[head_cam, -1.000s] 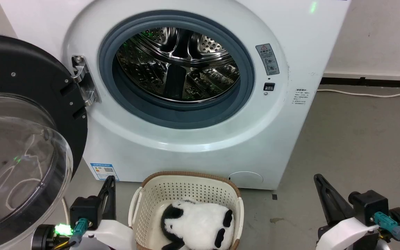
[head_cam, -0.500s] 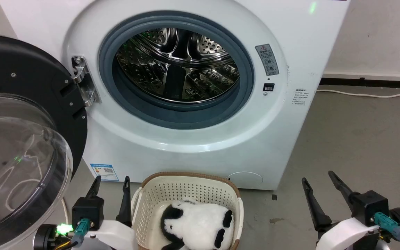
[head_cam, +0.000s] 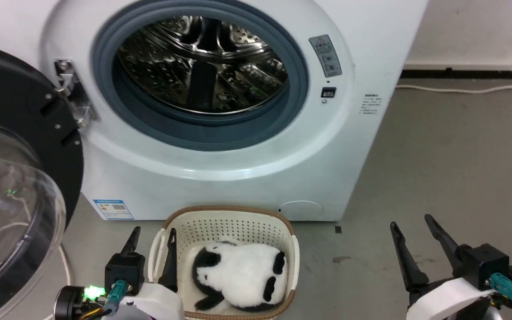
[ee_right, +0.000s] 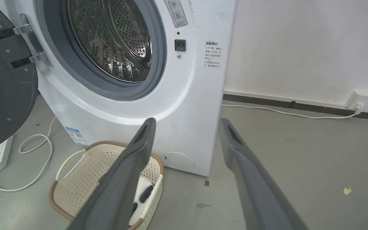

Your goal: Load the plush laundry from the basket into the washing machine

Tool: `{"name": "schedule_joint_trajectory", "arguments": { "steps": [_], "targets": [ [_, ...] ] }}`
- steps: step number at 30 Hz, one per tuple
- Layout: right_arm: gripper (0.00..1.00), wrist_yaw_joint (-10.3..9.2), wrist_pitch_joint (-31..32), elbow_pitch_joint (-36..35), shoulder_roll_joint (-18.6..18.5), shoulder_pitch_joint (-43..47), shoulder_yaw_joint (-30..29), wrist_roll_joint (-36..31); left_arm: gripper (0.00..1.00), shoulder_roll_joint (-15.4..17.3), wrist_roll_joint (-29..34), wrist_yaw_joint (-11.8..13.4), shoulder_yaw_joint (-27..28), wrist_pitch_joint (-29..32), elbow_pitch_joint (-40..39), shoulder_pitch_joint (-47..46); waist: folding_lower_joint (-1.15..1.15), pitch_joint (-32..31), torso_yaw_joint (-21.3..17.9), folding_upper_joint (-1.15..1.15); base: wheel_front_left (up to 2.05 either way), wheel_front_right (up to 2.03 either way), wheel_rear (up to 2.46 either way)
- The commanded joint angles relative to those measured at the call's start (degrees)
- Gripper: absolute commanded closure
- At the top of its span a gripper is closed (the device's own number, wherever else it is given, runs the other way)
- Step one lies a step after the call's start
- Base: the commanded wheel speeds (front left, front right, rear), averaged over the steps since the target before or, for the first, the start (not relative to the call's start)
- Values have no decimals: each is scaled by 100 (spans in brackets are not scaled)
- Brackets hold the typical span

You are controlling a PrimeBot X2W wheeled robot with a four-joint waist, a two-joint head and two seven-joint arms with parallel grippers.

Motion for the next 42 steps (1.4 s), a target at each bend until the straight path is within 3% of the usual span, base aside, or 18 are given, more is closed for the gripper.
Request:
{"name": "schedule_joint_trajectory", "arguments": {
  "steps": [1,17,42],
  "targets": [
    [0,-1,-69,-41,-1,-89,14,82,0,60,-49,8,-36,-71,100,-129,0,130,-121,0,0,0,0],
    [0,-2,-248,-189,-1,-223,117,403,0,277,-70,-36,-218,-214,850,-560,0,725,-590,0,0,0,0],
    [0,-3,-547,-201,-2,-420,406,1056,0,745,-106,-316,-741,409,2677,-1584,0,1792,-1385,0,0,0,0]
  ]
}}
